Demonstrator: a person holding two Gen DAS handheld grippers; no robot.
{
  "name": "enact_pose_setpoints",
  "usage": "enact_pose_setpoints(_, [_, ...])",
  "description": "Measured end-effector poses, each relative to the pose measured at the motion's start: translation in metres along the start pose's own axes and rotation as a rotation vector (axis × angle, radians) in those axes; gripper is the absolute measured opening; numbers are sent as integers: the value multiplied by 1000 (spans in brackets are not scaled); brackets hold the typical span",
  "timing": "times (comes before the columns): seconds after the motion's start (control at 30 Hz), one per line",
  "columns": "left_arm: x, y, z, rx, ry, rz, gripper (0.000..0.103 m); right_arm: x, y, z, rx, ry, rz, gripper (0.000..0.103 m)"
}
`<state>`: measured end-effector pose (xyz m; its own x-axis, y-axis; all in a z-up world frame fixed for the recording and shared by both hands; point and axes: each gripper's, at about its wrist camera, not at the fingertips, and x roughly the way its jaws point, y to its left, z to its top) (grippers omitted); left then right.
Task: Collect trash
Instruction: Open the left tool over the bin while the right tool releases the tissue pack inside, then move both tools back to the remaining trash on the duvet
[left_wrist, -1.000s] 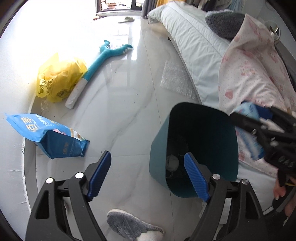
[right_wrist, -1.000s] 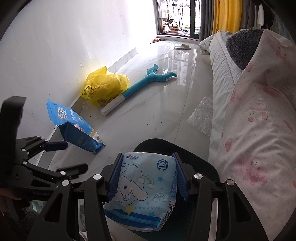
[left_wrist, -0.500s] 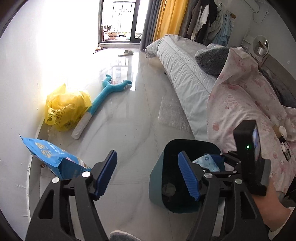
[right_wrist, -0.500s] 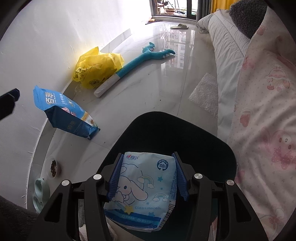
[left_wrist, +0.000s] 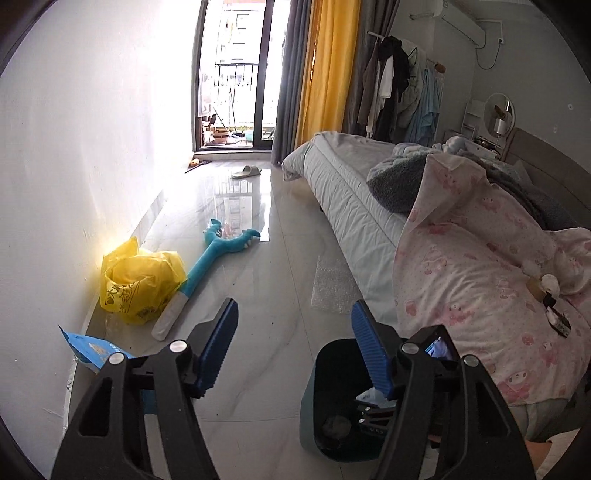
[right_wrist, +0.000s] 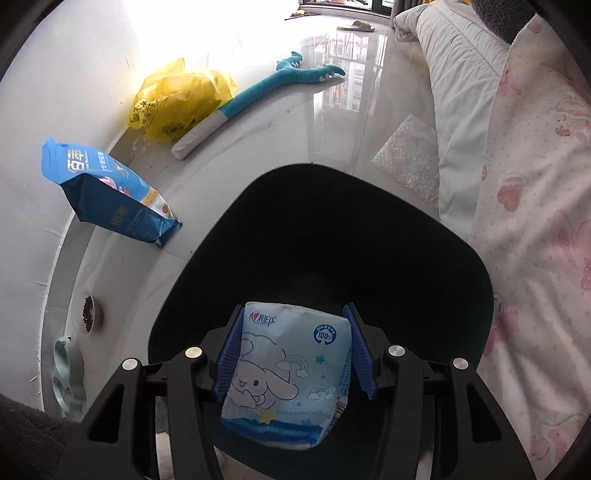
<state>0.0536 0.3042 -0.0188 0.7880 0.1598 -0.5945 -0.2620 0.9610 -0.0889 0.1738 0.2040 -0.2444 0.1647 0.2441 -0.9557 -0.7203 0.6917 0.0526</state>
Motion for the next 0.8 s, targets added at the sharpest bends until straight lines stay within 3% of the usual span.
enact_pose_setpoints(0.13, [-7,-4,7,-4,-36,6,67,6,-2,-10,-10,36,-5,64])
enact_pose_setpoints(0.27, [-12,-13,16,-11,-82,11,67,-8,-6,-12,-18,-8,-5,72])
enact_pose_setpoints(0.57, [-9,-47,23,54,-111,-2,70,-70,-30,-11,2,-175,13,76])
enact_pose_setpoints(0.8, [8,-61,29,32,-66,0,74,-124,-52,-8,-2,-330,0,79])
